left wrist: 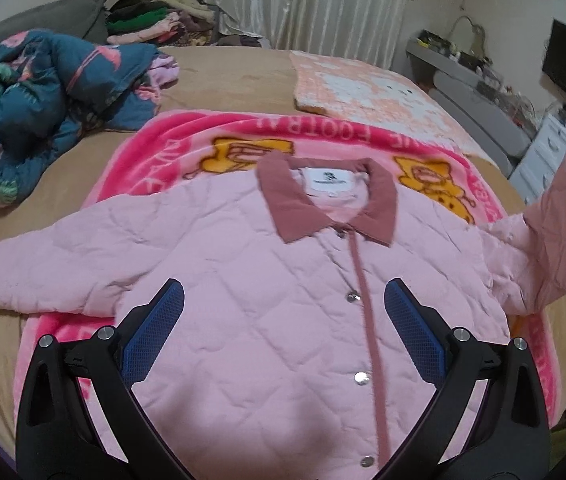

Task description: Fold large clothes

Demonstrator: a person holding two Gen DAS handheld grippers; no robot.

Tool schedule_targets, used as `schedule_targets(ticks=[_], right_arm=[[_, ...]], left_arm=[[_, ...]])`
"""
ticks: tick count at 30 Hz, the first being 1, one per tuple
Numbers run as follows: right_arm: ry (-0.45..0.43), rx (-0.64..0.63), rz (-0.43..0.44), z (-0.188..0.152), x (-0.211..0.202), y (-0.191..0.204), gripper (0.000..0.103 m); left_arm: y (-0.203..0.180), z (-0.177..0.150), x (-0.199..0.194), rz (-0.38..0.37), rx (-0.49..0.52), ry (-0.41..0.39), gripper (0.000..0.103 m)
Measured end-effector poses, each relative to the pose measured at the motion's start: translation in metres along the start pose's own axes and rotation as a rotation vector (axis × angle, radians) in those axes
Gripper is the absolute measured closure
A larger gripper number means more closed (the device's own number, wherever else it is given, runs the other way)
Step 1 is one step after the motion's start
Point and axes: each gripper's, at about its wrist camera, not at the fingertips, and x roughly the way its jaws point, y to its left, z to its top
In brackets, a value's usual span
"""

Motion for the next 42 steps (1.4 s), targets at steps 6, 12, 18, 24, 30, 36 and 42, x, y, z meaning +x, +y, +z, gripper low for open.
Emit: schedule_targets(ticks=[6, 12, 18, 24, 30, 36, 42], right_arm=[[0.012, -0.088, -0.008, 0.002, 0.016, 0.053, 0.088], [0.035, -0.153, 0.005, -0.013, 0.029, 0.093, 0.088], [0.097, -0.234, 0.045, -0.045, 0.052, 0.139, 0.088], [0.158, -0.293, 0.097, -0.083, 0.073, 0.182, 0.088], [0.267, -0.328, 0.121, -0.131, 0.102, 0.207, 0.088], [0.417, -0.265, 0.144, -0.182, 0.126, 0.205, 0.086], [0.549, -0.088, 0.184, -0.211, 0.126, 0.184, 0.043]], left_arm=[[0.035, 0.002, -0.001, -0.020, -0.049, -0.014, 0.009], [0.055, -0.002, 0.004, -0.055, -0.065, -0.011, 0.009], [0.071, -0.012, 0.013, -0.093, -0.088, -0.007, 0.009], [0.078, -0.028, 0.035, -0.181, -0.136, 0.037, 0.009], [0.077, -0.033, 0.049, -0.250, -0.147, 0.076, 0.009], [0.073, -0.041, 0.062, -0.290, -0.161, 0.122, 0.009], [0.079, -0.042, 0.070, -0.298, -0.187, 0.139, 0.009]])
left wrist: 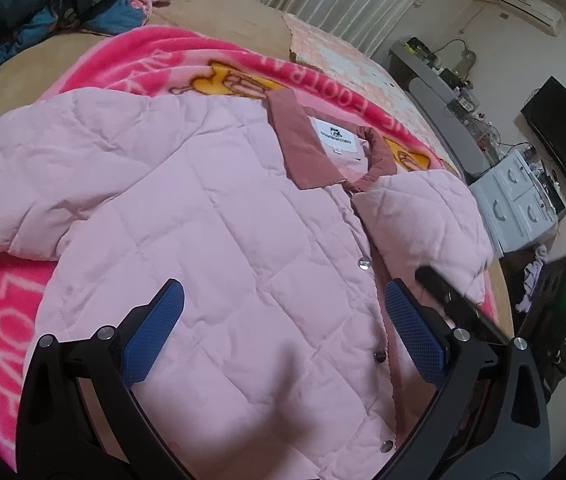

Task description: Fold large clothes

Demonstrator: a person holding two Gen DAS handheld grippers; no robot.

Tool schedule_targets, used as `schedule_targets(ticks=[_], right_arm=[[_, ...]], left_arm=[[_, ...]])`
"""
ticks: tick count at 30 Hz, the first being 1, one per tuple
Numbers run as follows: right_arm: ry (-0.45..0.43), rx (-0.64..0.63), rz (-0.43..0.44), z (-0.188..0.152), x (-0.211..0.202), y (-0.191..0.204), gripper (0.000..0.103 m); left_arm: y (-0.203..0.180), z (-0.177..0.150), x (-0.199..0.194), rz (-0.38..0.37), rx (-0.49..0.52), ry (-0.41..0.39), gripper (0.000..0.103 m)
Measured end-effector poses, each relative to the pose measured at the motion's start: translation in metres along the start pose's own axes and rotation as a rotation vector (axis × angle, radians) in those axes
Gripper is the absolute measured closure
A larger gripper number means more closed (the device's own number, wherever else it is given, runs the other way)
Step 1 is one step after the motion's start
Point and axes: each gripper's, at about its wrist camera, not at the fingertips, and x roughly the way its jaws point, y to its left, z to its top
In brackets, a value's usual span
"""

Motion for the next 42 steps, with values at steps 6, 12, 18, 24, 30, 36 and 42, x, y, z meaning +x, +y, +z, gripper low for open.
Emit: schedule_targets(ticks=[6, 12, 18, 24, 30, 36, 42], right_arm=[[-0.103, 0.249, 0.033, 0.000, -0.034, -0.039, 0.029], [-0.187, 0.161, 0.012, 0.019, -0.049, -0.025, 0.074], [-0.171, -0.135, 0.031, 0.012, -0.040, 0.043, 0.076], [-0.069, -0.282, 0.024, -0.012, -0.012, 0.085, 0.078], [0.032, -0.336, 0.029, -0.037, 0.007, 0.101, 0.073], [0.079, -0.346, 0.098, -0.045, -0.002, 0.104, 0.052], [0.052, -0.285, 0.077, -0.040, -0.030, 0.080, 0.049]], left_arm=[[0.013, 0.002, 0.004, -0.017, -0.056, 0.025, 0.009], [0.022, 0.011, -0.006, -0.071, -0.115, 0.011, 0.009], [0.033, 0.025, -0.025, -0.127, -0.157, -0.029, 0.009], [0.047, 0.030, -0.029, -0.183, -0.222, -0.027, 0.009], [0.053, 0.029, -0.016, -0.236, -0.267, 0.014, 0.009], [0.051, 0.020, 0.010, -0.278, -0.289, 0.093, 0.009], [0.047, 0.005, 0.037, -0.302, -0.305, 0.178, 0.009]])
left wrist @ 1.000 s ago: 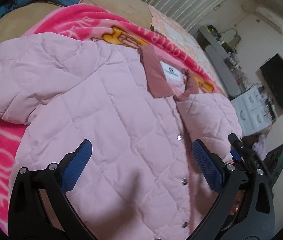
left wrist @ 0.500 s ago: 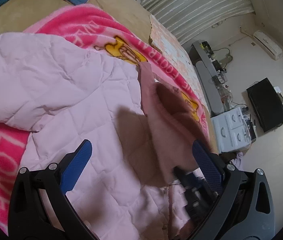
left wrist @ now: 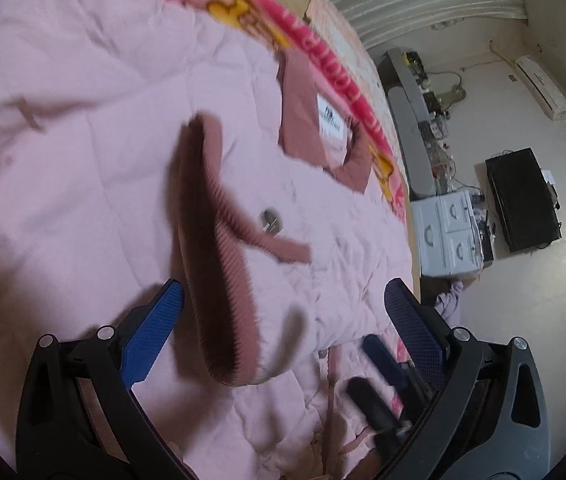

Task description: Fold large clothes

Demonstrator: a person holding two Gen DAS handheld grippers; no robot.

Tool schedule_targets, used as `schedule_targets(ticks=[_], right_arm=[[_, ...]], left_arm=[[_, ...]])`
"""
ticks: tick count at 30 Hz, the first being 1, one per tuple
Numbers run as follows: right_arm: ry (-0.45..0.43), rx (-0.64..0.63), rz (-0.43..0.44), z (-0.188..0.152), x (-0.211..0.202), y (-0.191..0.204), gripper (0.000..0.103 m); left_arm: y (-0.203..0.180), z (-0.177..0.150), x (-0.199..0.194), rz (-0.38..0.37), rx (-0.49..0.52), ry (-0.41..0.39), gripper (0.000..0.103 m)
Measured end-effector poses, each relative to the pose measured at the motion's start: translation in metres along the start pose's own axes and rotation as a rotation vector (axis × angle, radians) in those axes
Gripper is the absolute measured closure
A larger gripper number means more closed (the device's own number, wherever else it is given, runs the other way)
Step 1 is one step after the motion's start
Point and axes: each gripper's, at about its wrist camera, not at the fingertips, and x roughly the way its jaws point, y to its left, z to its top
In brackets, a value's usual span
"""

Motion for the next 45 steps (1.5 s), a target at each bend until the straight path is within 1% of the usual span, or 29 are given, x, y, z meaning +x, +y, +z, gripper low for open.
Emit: schedule_targets(ticks=[1, 4, 7, 8, 9, 11, 12, 13, 14, 15, 17, 18, 20, 22, 24, 25, 26, 27, 29, 30, 33, 36, 39, 41, 45], right_arm=[[-0.005, 0.008, -0.009, -0.001, -0.004, -0.004, 0.049], [-0.028, 0.030, -0.082, -0.003, -0.023, -0.026, 0.049], [-0.042, 0.061, -0.132, -0.006, -0.036, -0.048, 0.048], [-0.045, 0.078, -0.150, -0.007, -0.041, -0.059, 0.048], [-0.046, 0.090, -0.168, -0.009, -0.045, -0.067, 0.048], [-0.044, 0.114, -0.201, -0.013, -0.052, -0.082, 0.048], [-0.043, 0.130, -0.216, -0.015, -0.057, -0.090, 0.048], [-0.044, 0.146, -0.225, -0.018, -0.061, -0.097, 0.048], [-0.045, 0.156, -0.233, -0.021, -0.063, -0.101, 0.048], [-0.045, 0.168, -0.245, -0.025, -0.067, -0.108, 0.048], [-0.041, 0.184, -0.261, -0.031, -0.071, -0.117, 0.047], [-0.036, 0.193, -0.269, -0.034, -0.073, -0.122, 0.047], [-0.031, 0.206, -0.277, -0.037, -0.076, -0.129, 0.047], [-0.039, 0.219, -0.283, -0.036, -0.081, -0.138, 0.047], [-0.054, 0.222, -0.293, -0.032, -0.086, -0.144, 0.047], [-0.061, 0.222, -0.297, -0.030, -0.088, -0.147, 0.047], [-0.065, 0.220, -0.302, -0.027, -0.088, -0.150, 0.047], [-0.066, 0.218, -0.312, -0.024, -0.088, -0.152, 0.047], [-0.065, 0.212, -0.323, -0.019, -0.086, -0.157, 0.047], [-0.068, 0.203, -0.328, -0.015, -0.085, -0.159, 0.047], [-0.074, 0.188, -0.344, -0.004, -0.081, -0.165, 0.047], [-0.069, 0.180, -0.350, 0.010, -0.073, -0.171, 0.046], [-0.064, 0.151, -0.357, 0.024, -0.060, -0.174, 0.043], [-0.054, 0.135, -0.359, 0.035, -0.048, -0.177, 0.041], [-0.021, 0.106, -0.365, 0.049, -0.023, -0.186, 0.041]], left_arm=[[0.001, -0.002, 0.005, 0.014, -0.001, 0.008, 0.009], [-0.001, -0.006, 0.011, 0.048, 0.025, 0.006, 0.009], [-0.006, -0.009, 0.013, 0.060, 0.065, -0.008, 0.009], [-0.006, -0.010, 0.014, 0.059, 0.080, -0.012, 0.016], [-0.006, -0.011, 0.015, 0.059, 0.092, -0.012, 0.032], [-0.007, -0.016, 0.022, 0.049, 0.119, 0.010, 0.045], [-0.009, -0.018, 0.024, 0.062, 0.145, 0.009, 0.056], [-0.011, -0.020, 0.024, 0.071, 0.165, 0.006, 0.063], [-0.012, -0.021, 0.024, 0.077, 0.181, 0.002, 0.076], [-0.015, -0.022, 0.023, 0.081, 0.199, -0.014, 0.084], [-0.023, -0.023, 0.017, 0.100, 0.251, -0.048, 0.089], [-0.030, -0.024, 0.013, 0.117, 0.288, -0.070, 0.090], [-0.046, -0.026, 0.002, 0.126, 0.355, -0.116, 0.091], [-0.064, -0.023, -0.012, 0.133, 0.419, -0.180, 0.092], [-0.081, -0.021, -0.028, 0.151, 0.488, -0.263, 0.092], [-0.089, -0.021, -0.037, 0.172, 0.533, -0.308, 0.092], [-0.095, -0.021, -0.041, 0.198, 0.569, -0.338, 0.092], [-0.096, -0.019, -0.042, 0.213, 0.585, -0.353, 0.092], [-0.086, -0.013, -0.038, 0.219, 0.556, -0.342, 0.092], [-0.073, -0.006, -0.033, 0.228, 0.511, -0.320, 0.092], [-0.043, 0.006, -0.019, 0.285, 0.440, -0.277, 0.092], [-0.024, 0.008, -0.014, 0.297, 0.391, -0.240, 0.092], [-0.016, 0.005, -0.011, 0.328, 0.398, -0.225, 0.092], [-0.015, 0.004, -0.010, 0.335, 0.398, -0.218, 0.092], [-0.012, 0.003, -0.007, 0.343, 0.390, -0.207, 0.092]])
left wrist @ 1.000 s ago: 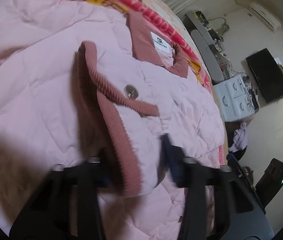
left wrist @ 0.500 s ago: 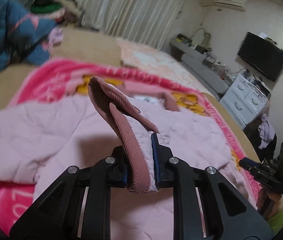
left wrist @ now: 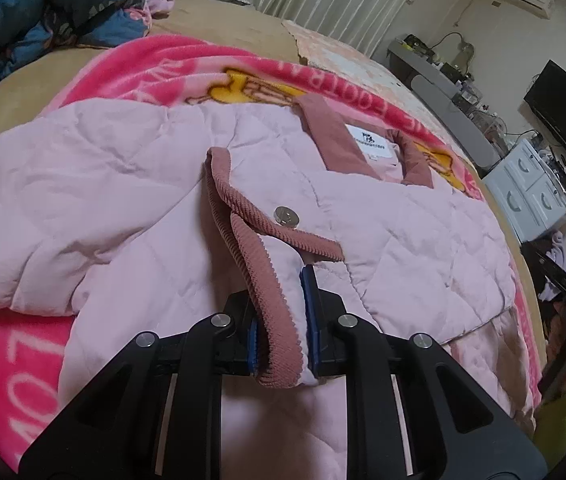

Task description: Fold large clothes

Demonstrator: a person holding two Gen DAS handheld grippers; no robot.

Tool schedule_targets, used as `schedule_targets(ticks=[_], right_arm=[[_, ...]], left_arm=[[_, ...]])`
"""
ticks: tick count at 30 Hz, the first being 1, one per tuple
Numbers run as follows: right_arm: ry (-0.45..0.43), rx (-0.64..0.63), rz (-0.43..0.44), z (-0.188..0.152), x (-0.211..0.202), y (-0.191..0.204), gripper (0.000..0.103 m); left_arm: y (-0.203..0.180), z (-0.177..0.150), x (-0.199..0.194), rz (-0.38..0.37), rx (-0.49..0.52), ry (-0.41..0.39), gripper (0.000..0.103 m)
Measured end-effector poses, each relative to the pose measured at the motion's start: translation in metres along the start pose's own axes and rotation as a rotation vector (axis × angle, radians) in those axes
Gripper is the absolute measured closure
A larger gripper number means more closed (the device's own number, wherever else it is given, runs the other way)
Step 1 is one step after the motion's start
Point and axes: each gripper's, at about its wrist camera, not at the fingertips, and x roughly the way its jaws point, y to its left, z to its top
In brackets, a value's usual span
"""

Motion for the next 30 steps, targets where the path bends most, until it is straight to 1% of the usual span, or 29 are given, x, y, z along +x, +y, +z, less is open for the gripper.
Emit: schedule_targets(ticks=[3, 5, 7, 9, 11, 16, 19, 20, 21, 23, 24, 25, 27, 28, 29, 30], right_arm=[[0.056, 0.016, -0.006, 0.000, 0.025, -0.007, 0.041], [0.108, 0.028, -0.017, -0.006, 0.043, -0.015, 0.041], [0.138, 0.094, 0.021, -0.015, 0.058, -0.030, 0.041], [0.141, 0.159, 0.053, -0.020, 0.063, -0.041, 0.041], [0.141, 0.204, 0.064, -0.023, 0.065, -0.048, 0.041], [0.152, 0.187, 0.036, -0.025, 0.070, -0.043, 0.041], [0.150, 0.177, 0.003, -0.028, 0.065, -0.039, 0.041], [0.146, 0.166, -0.007, -0.028, 0.063, -0.037, 0.039], [0.140, 0.152, -0.012, -0.029, 0.059, -0.035, 0.034], [0.116, 0.132, -0.016, -0.032, 0.048, -0.028, 0.028], [0.107, 0.127, -0.013, -0.033, 0.043, -0.026, 0.025], [0.094, 0.123, -0.006, -0.033, 0.037, -0.024, 0.024], [0.078, 0.128, 0.012, -0.034, 0.028, -0.021, 0.024], [0.072, 0.136, 0.026, -0.035, 0.024, -0.020, 0.024], [0.069, 0.144, 0.038, -0.035, 0.021, -0.019, 0.022], [0.068, 0.150, 0.044, -0.035, 0.018, -0.018, 0.016]], left_arm=[[-0.001, -0.001, 0.001, 0.006, 0.004, 0.004, 0.092], [-0.001, -0.001, 0.002, 0.008, 0.006, 0.007, 0.092], [-0.001, -0.002, 0.004, 0.002, 0.004, 0.015, 0.092], [-0.002, -0.003, 0.006, -0.006, 0.003, 0.025, 0.092], [-0.003, -0.005, 0.007, -0.007, 0.007, 0.028, 0.092], [-0.003, -0.006, 0.011, -0.006, 0.009, 0.039, 0.092], [-0.003, -0.006, 0.012, -0.007, -0.007, 0.053, 0.091], [-0.004, -0.006, 0.010, -0.004, -0.005, 0.057, 0.091], [-0.006, -0.004, 0.008, 0.002, 0.003, 0.055, 0.089], [-0.007, -0.003, 0.006, 0.012, 0.010, 0.055, 0.088], [-0.006, -0.003, 0.006, 0.012, 0.005, 0.056, 0.086], [-0.005, -0.003, 0.006, 0.013, -0.001, 0.061, 0.085], [-0.005, -0.003, 0.004, 0.027, 0.001, 0.064, 0.073], [-0.006, -0.003, 0.002, 0.033, 0.004, 0.060, 0.070], [-0.007, -0.003, 0.000, 0.034, 0.006, 0.057, 0.066], [-0.008, -0.002, -0.003, 0.032, 0.008, 0.051, 0.061]])
